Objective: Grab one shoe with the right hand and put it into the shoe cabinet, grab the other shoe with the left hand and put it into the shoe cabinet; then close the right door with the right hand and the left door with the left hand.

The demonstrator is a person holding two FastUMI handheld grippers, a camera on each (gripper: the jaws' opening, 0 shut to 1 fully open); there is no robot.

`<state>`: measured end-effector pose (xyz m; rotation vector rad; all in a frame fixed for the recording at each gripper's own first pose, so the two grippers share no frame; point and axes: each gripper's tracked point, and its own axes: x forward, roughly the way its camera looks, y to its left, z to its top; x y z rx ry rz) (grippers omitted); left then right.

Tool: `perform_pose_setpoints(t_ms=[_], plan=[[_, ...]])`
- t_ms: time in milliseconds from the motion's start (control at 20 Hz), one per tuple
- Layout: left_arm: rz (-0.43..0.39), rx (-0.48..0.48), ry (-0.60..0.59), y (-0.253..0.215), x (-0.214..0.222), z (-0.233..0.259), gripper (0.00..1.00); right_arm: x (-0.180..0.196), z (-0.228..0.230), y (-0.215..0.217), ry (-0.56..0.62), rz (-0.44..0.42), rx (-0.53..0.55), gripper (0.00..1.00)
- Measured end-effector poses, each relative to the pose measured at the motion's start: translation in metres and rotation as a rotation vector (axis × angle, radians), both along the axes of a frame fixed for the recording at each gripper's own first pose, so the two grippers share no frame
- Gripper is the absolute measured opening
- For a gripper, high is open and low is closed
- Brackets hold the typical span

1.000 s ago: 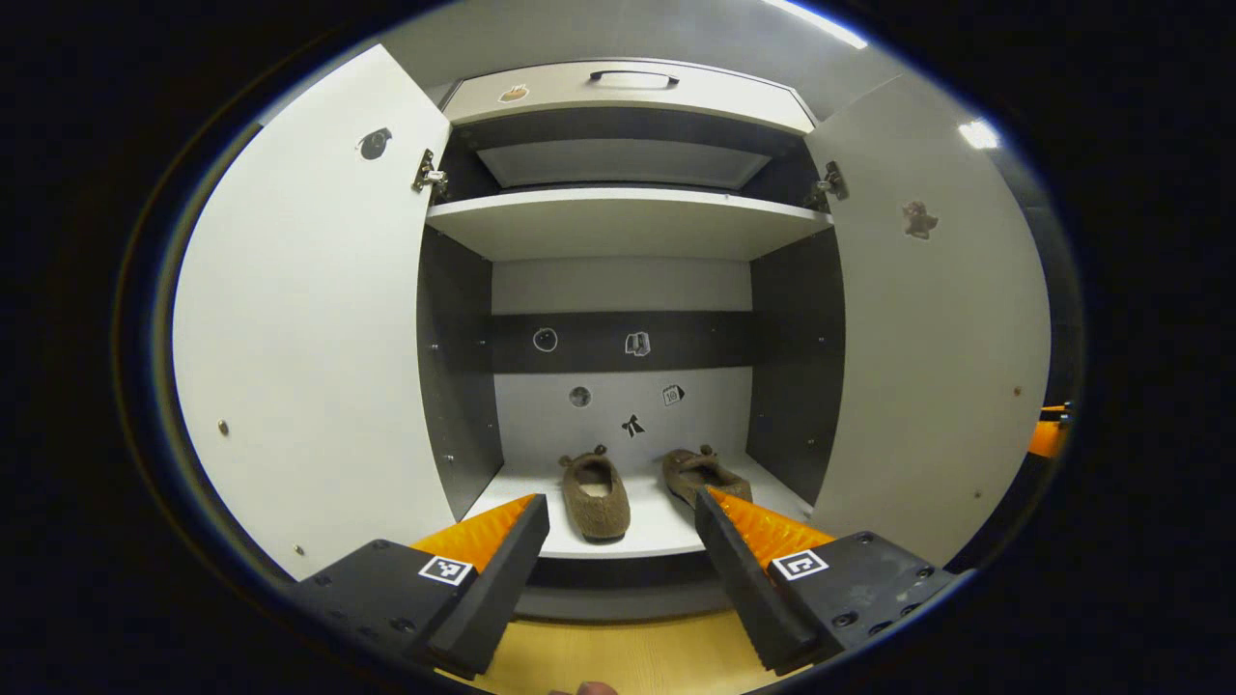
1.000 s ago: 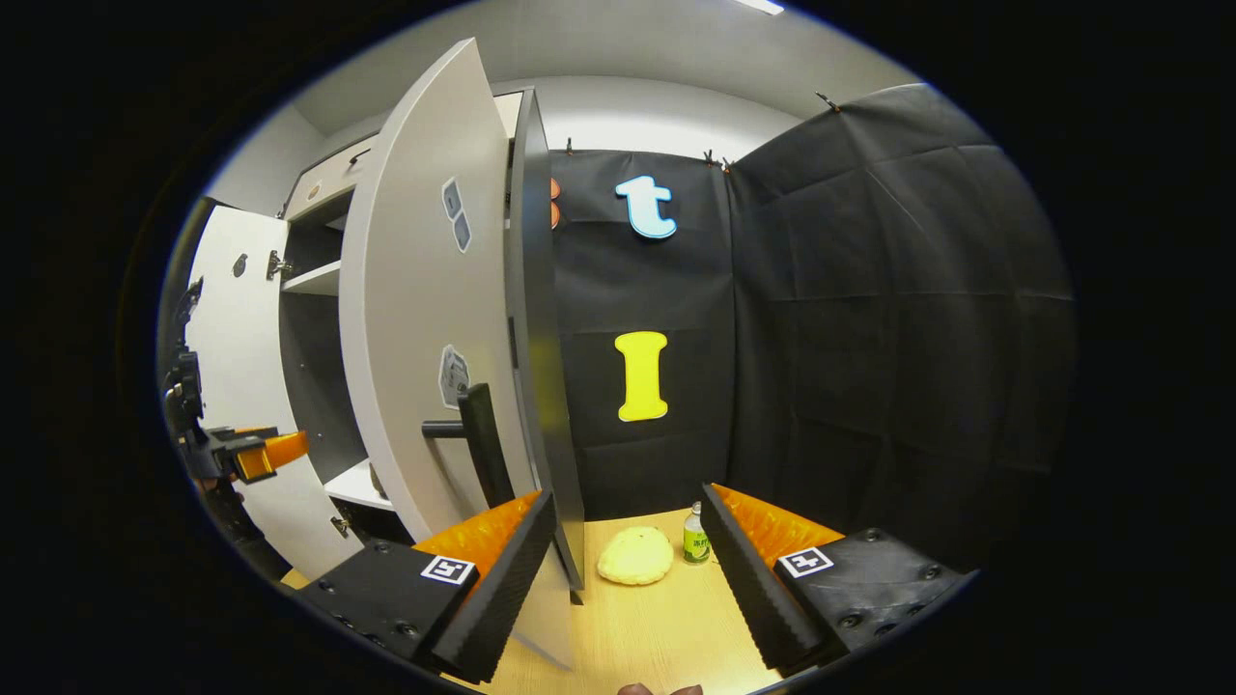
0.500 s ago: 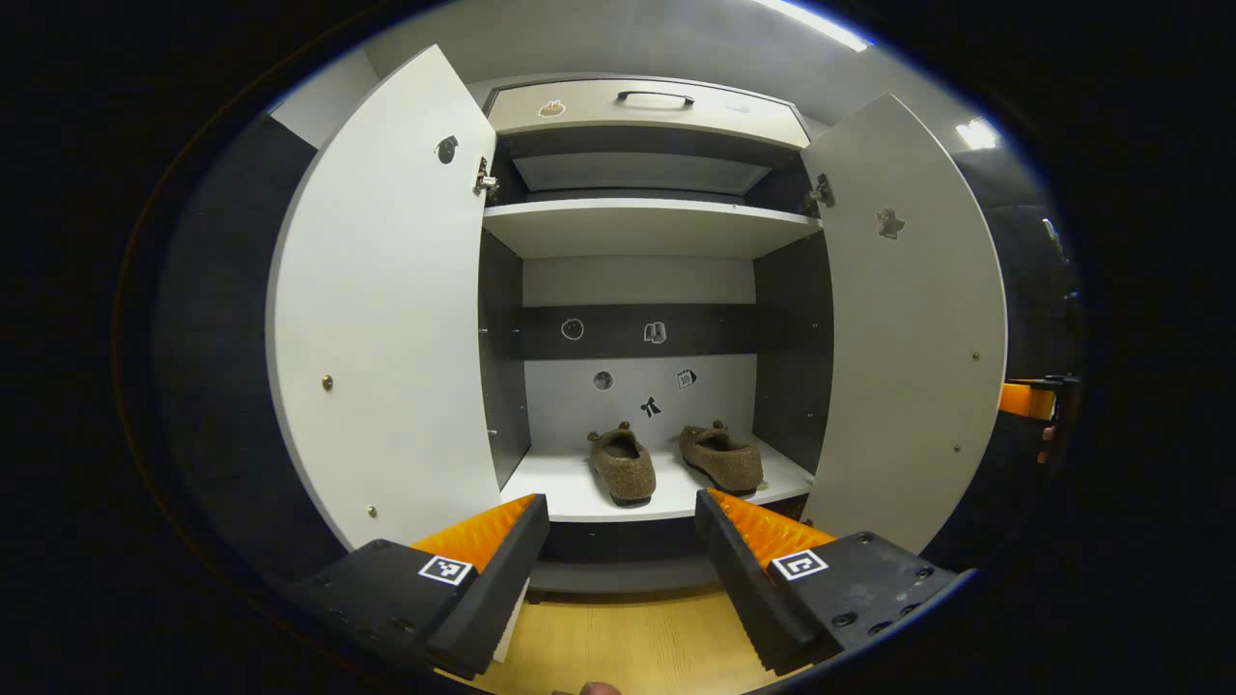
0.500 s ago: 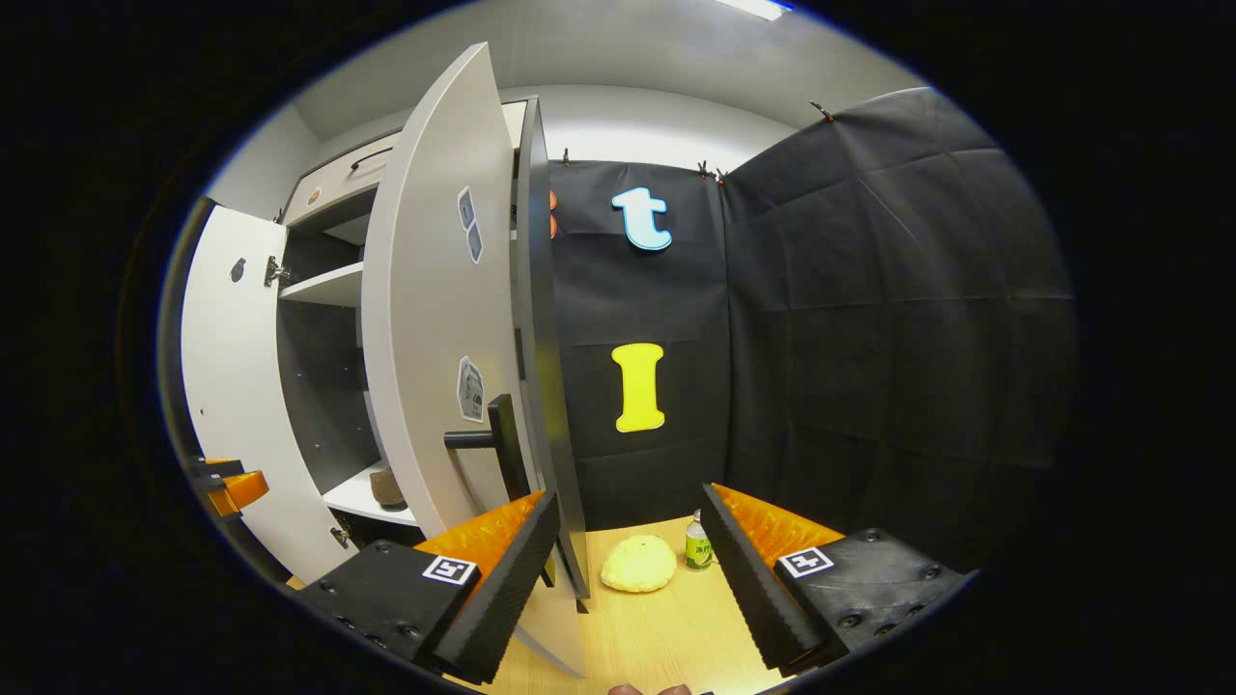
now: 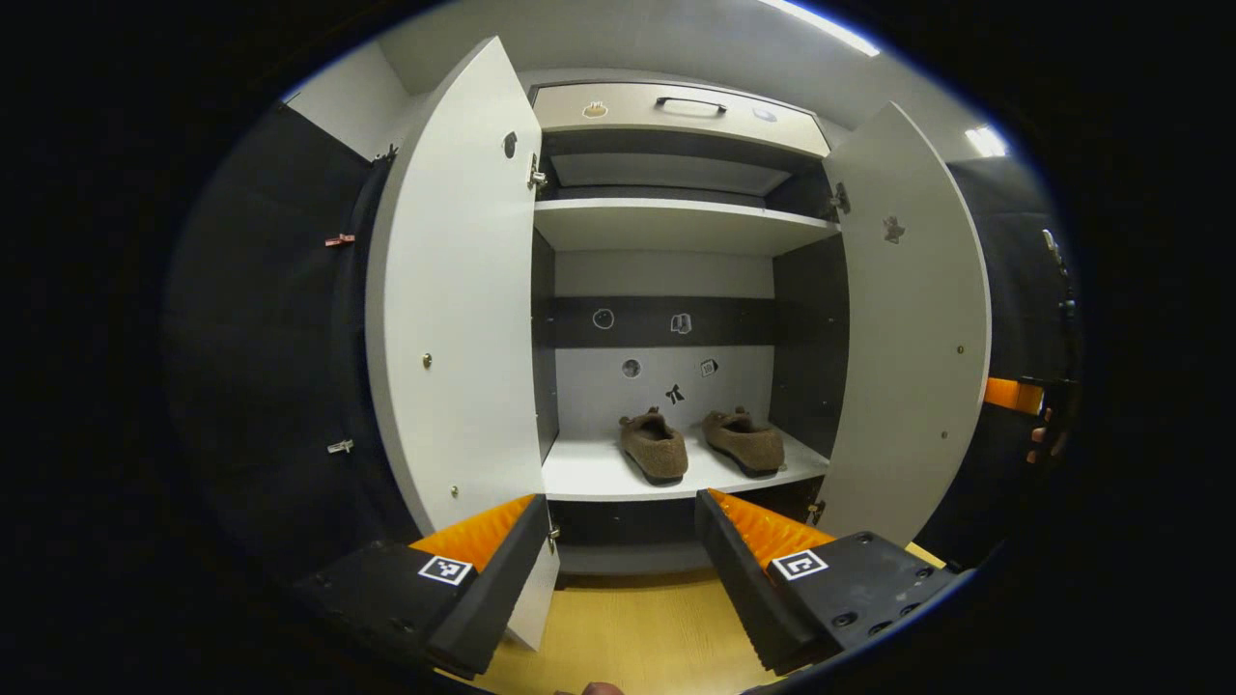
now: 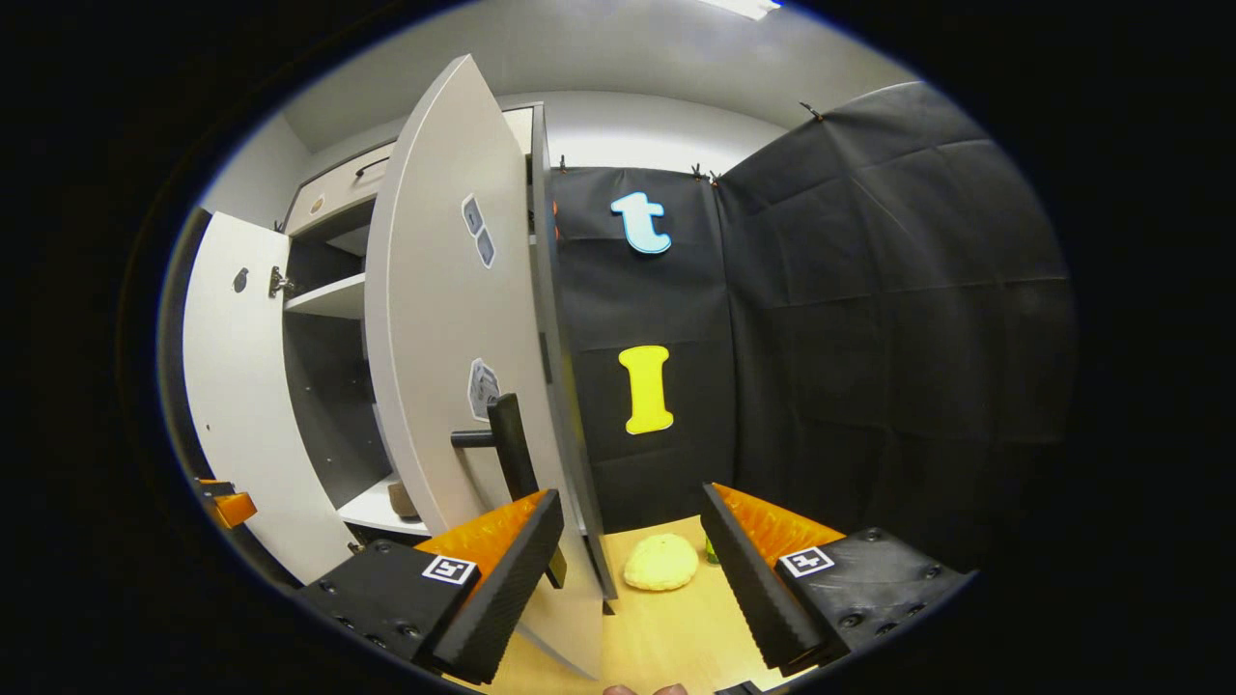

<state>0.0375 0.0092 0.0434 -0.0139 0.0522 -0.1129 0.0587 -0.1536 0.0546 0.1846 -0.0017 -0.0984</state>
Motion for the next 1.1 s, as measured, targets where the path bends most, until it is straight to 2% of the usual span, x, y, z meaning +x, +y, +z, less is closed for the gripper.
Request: perform_pose_setpoints(t_ms=[400, 600, 700, 800, 900, 950, 1100], plan=[[0.012, -0.003, 0.024, 0.019, -0.007, -0.013, 0.96, 0.016, -0.001, 0.087, 0.007, 0.156, -0.004, 0.98], [0.024, -0.008, 0.032, 0.029, -0.013, -0.015, 0.96, 0.035, -0.003, 0.150, 0.018, 0.277, -0.022, 0.98], [0.034, -0.012, 0.037, 0.038, -0.016, -0.016, 0.97, 0.044, -0.011, 0.174, 0.031, 0.305, -0.058, 0.98], [0.046, -0.012, 0.037, 0.048, -0.020, -0.016, 0.97, 0.047, -0.013, 0.198, 0.035, 0.340, -0.049, 0.98], [0.066, -0.011, 0.031, 0.062, -0.026, -0.014, 0.97, 0.044, -0.011, 0.221, 0.018, 0.372, -0.027, 0.98], [0.081, -0.009, 0.029, 0.072, -0.027, -0.015, 0.96, 0.041, -0.012, 0.224, 0.014, 0.361, -0.036, 0.98], [0.149, 0.004, 0.026, 0.109, -0.028, -0.012, 0.97, 0.034, -0.015, 0.244, 0.013, 0.398, -0.027, 0.99]])
